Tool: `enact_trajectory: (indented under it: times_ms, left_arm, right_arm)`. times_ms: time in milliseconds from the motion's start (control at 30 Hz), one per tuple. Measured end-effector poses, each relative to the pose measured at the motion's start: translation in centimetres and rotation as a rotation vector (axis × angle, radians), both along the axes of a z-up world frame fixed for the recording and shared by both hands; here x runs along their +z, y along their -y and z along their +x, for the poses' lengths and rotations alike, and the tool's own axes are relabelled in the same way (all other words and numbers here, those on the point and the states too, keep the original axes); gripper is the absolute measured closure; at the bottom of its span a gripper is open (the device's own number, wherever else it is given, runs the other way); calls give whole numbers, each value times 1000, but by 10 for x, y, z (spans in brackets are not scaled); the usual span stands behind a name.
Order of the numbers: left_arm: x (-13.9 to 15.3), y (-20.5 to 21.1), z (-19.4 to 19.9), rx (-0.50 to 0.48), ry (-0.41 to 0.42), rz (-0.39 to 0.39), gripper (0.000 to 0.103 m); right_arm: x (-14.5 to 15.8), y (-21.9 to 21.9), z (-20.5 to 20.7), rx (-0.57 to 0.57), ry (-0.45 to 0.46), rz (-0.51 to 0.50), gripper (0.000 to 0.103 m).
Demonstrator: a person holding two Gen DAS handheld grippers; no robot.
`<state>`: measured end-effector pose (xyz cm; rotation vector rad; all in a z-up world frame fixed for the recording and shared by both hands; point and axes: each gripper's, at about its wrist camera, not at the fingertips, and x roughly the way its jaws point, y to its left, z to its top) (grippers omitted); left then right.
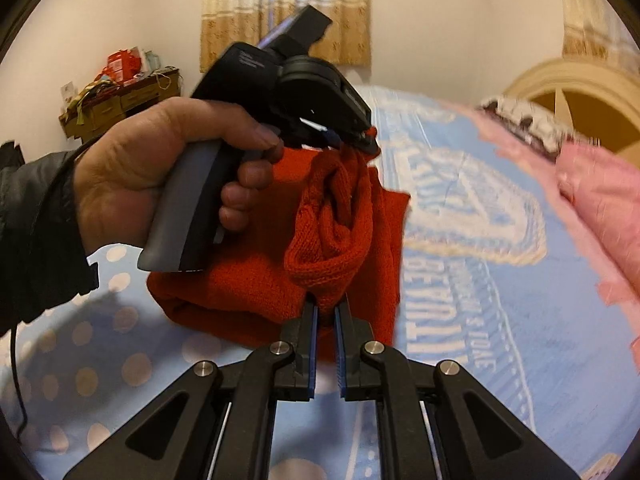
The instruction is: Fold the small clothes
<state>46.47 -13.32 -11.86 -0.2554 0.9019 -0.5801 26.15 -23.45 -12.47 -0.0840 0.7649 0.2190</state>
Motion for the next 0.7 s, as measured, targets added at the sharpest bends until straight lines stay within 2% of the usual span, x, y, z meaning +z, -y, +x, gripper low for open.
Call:
enact_trajectory:
  times_ms: [167,333,367,400,433,467,500,633,700]
  left_arm:
    - [4,12,-3,-14,23,54,86]
    - [31,0,-26,-21,111,69,78]
    - [33,-3,-31,-18,123,72,70]
    - [37,-12,-41,-11,148,79,61]
    - [38,-18,-47,0,169,86,57]
    - [39,-27,-57,17,194,105,49]
    - [38,-31,-61,21,202,120,47]
    - [25,-54,-87,38,230,209,45]
    - [19,-64,-101,54,239,231,39]
  right_arm:
    - [-6,11,3,-2,-56,58,96]
    - [-9,20,3,-27,-79,90,92]
    - [-8,21,2,-33,-75,89,90]
    - [-8,23,0,-49,-70,85,81]
    - [-7,26,-2,-63,-65,87,67]
    - [-7,29,-3,-70,-59,97,60]
    - [-5,34,-6,-82,-48,114,52]
    - [1,42,-9,-110,-19,129,51]
    - [7,47,-12,-112,-2,142,51]
